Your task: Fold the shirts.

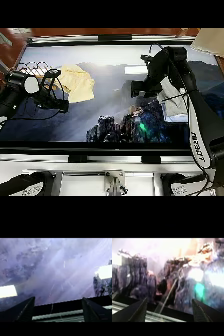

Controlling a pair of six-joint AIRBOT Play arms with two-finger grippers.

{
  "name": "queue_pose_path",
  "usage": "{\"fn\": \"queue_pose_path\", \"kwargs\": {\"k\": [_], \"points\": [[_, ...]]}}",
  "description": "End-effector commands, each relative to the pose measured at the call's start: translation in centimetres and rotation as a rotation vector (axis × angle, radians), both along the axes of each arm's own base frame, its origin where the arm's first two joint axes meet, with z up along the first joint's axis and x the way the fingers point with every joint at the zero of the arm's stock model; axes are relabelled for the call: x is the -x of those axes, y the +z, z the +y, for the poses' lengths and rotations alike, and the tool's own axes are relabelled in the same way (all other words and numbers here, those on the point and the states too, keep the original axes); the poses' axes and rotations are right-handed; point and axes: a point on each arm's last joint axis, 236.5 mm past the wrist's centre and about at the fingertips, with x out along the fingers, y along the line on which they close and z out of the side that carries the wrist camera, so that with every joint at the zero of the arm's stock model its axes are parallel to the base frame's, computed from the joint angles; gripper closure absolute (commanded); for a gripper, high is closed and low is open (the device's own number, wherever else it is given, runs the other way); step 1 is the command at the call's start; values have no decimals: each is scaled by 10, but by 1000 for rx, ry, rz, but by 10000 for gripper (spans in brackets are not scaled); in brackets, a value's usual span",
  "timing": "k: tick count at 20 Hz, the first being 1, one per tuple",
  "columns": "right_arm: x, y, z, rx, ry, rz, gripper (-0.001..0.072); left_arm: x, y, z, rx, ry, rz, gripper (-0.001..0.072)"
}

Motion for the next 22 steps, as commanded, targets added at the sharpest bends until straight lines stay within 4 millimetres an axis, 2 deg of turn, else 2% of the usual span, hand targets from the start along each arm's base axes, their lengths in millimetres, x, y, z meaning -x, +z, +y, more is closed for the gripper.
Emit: {"fn": "queue_pose_path", "kwargs": {"k": [1,6,9,12,16,19,21,22], "points": [[0,0,0,0,0,0,50,0,0,0,0,0,0,-11],[-1,0,2,-9,-15,1,51,0,0,0,0,0,0,-12],[-15,6,15,-69,-70,-44,51,-2,0,-1,3,0,-7,-9],[-8,4,12,-55,-44,-23,51,-16,-3,-13,60,59,-43,-2],[-10,4,12,-45,17,-49,51,-17,-9,-16,73,79,-33,-1],[-19,6,14,-58,7,-88,51,-36,-7,-39,182,129,-88,-1],[-36,11,18,-80,-16,-156,51,-68,0,-44,208,107,-216,0],[-42,13,19,-87,-23,-182,51,-92,10,-44,222,101,-315,4]]}}
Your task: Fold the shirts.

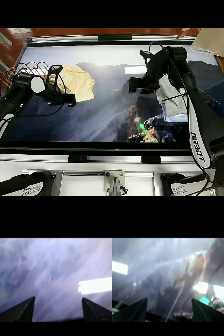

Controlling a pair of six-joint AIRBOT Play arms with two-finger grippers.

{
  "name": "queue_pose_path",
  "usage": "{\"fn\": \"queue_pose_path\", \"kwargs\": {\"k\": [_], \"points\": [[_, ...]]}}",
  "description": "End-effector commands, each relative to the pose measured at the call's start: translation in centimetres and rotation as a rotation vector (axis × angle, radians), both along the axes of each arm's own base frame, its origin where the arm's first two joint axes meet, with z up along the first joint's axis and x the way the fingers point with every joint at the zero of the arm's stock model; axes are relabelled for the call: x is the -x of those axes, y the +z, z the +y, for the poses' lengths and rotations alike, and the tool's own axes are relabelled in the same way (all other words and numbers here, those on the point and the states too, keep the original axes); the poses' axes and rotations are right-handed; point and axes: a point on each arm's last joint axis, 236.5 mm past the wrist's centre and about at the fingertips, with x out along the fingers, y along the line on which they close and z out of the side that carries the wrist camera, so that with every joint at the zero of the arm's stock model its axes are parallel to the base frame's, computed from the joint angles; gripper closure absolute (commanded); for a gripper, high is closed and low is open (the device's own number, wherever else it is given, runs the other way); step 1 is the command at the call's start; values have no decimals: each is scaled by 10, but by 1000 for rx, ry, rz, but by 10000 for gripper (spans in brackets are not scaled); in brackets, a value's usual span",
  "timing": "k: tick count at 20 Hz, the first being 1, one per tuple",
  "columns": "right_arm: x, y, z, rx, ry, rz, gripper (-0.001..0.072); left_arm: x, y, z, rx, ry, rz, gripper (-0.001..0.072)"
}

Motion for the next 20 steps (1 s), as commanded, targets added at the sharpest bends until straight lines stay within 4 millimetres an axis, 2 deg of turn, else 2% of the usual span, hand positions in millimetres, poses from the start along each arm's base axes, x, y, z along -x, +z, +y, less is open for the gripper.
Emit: {"fn": "queue_pose_path", "kwargs": {"k": [1,2,5,6,8,10,13,15,17,18,19,20], "points": [[-21,6,5,-27,-20,-88,51,-68,26,-5,63,31,-260,68],[-21,7,5,-26,-19,-91,51,-88,30,5,66,69,-275,142],[-20,6,5,-23,-11,-88,51,-149,10,48,41,161,-235,79],[-19,6,7,-27,-8,-87,51,-167,0,58,41,184,-222,28],[-19,6,8,-32,-5,-86,51,-191,-25,75,29,214,-182,27],[-19,7,8,-32,-4,-87,51,-196,-57,83,-7,179,-116,27],[-19,6,8,-31,-4,-85,51,-184,-99,86,-30,158,-5,28],[-19,5,8,-31,-3,-83,51,-183,-113,83,-33,153,17,32],[-19,5,8,-31,-3,-83,51,-190,-118,79,-28,155,-5,43],[-19,5,8,-31,-3,-84,51,-195,-118,78,-17,175,-22,74],[-19,5,8,-31,-3,-84,51,-200,-116,78,-5,200,-43,244],[-19,5,8,-31,-4,-85,51,-204,-113,78,4,214,-63,471]]}}
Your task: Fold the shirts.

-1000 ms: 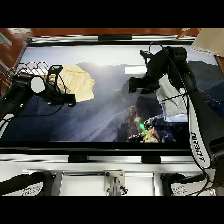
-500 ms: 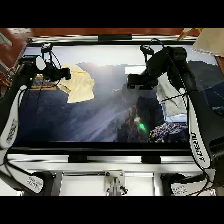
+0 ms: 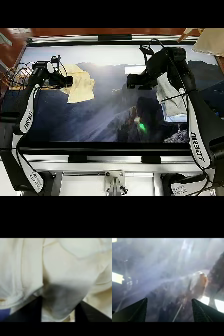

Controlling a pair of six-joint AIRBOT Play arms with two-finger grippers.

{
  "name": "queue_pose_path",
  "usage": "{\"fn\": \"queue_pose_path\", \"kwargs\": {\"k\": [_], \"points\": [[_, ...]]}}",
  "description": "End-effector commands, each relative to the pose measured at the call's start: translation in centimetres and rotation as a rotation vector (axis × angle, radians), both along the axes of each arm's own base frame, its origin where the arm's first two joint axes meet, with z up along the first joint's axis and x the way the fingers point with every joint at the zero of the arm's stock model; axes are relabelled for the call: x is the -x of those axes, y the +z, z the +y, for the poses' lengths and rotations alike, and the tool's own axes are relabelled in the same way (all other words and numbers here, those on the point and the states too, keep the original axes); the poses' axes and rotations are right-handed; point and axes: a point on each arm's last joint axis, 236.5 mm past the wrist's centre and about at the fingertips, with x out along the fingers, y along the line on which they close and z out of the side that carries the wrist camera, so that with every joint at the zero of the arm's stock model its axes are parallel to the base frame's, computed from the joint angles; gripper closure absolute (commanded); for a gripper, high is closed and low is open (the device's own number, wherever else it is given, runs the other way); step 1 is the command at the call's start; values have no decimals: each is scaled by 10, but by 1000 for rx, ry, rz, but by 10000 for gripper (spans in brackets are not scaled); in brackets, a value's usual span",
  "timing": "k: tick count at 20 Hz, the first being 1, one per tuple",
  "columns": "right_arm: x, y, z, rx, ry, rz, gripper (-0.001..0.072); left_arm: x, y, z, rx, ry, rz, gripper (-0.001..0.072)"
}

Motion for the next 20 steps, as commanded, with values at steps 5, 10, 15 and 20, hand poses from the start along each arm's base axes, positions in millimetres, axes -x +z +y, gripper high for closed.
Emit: {"fn": "queue_pose_path", "kwargs": {"k": [5,10,15,20], "points": [[-25,10,3,-25,-27,-106,51,-24,82,-16,0,-49,-189,673],[-5,88,-16,-10,55,-207,51,42,335,-72,0,-228,-633,672],[59,241,-84,81,-35,-522,51,188,480,-137,208,-333,-879,673],[134,273,-127,156,-122,-528,51,230,371,-216,245,-503,-606,672]]}}
